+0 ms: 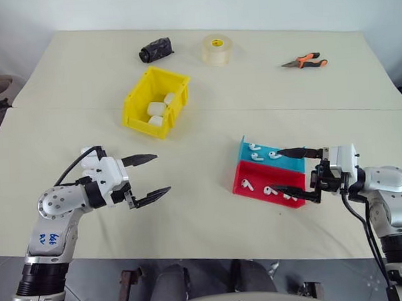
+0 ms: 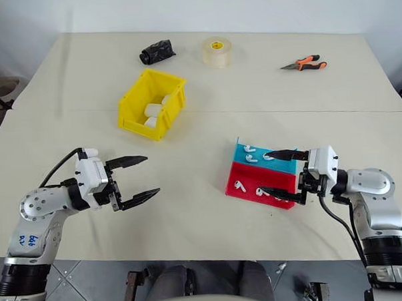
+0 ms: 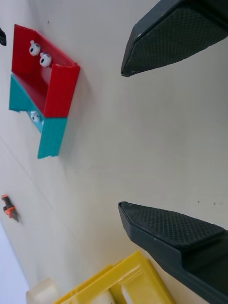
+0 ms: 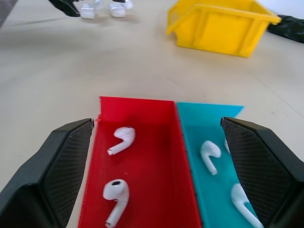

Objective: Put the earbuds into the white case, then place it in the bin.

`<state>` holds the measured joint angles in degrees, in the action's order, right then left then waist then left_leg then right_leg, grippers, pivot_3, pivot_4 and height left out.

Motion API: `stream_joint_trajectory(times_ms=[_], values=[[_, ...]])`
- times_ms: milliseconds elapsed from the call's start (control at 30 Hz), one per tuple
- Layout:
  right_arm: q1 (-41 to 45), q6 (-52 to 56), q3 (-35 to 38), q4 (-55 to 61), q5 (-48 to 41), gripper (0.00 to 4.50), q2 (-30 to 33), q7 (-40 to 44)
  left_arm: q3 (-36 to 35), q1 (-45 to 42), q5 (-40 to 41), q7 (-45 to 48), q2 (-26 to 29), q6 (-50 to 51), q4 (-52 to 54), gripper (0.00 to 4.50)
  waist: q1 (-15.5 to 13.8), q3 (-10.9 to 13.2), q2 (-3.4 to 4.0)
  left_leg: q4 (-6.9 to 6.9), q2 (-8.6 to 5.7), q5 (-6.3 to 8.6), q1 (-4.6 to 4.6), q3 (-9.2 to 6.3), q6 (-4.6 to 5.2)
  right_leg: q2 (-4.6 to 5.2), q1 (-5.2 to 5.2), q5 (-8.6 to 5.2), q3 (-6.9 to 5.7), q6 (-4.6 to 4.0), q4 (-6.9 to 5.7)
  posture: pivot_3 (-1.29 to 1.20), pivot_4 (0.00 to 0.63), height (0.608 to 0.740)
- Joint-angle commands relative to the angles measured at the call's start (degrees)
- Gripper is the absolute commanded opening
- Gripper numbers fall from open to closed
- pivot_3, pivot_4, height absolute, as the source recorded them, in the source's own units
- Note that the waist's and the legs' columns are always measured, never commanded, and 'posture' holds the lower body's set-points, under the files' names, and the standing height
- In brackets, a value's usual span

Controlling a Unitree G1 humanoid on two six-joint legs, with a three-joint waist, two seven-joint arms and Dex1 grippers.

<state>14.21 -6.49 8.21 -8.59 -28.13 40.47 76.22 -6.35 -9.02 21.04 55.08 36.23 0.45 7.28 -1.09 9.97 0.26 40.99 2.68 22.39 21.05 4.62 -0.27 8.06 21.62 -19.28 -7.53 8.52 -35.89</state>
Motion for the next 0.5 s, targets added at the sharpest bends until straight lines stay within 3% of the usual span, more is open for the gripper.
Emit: stream_joint_trajectory(times_ms=[33, 267, 500], values=[[-0.58, -1.68, 1.55, 0.26, -0.32, 4.5, -0.49, -0.35, -1.49, -0.77, -0.38, -2.72, -1.35, -2.11, 0.44, 4.49, -0.06, 0.0, 0.0, 0.0, 0.0, 0.0, 0.0, 0.0, 0.0, 0.0, 0.0, 0.0, 0.0, 0.0, 0.0, 0.0, 0.15, 0.74], [0.46, 0.32, -0.45, 5.24, -2.46, 4.5, -4.05, -2.12, -10.31, 5.54, 2.71, -17.57, -7.11, 3.0, 10.37, 4.49, 0.43, 0.0, 0.0, -0.01, 0.03, 0.0, 0.0, -0.02, 0.0, 0.0, 0.0, 0.0, 0.0, 0.0, 0.0, 0.0, 0.15, 0.74], [5.39, 3.38, -4.71, 10.42, -4.13, 4.5, -9.66, -3.05, -21.91, 22.82, 2.05, -35.36, -14.88, 12.92, 25.29, 4.49, 1.33, 0.01, -0.01, -0.06, 0.06, 0.0, -0.07, -0.2, 0.0, 0.01, -0.02, 0.0, 0.02, 0.0, -0.05, 0.0, 0.15, 0.74]])
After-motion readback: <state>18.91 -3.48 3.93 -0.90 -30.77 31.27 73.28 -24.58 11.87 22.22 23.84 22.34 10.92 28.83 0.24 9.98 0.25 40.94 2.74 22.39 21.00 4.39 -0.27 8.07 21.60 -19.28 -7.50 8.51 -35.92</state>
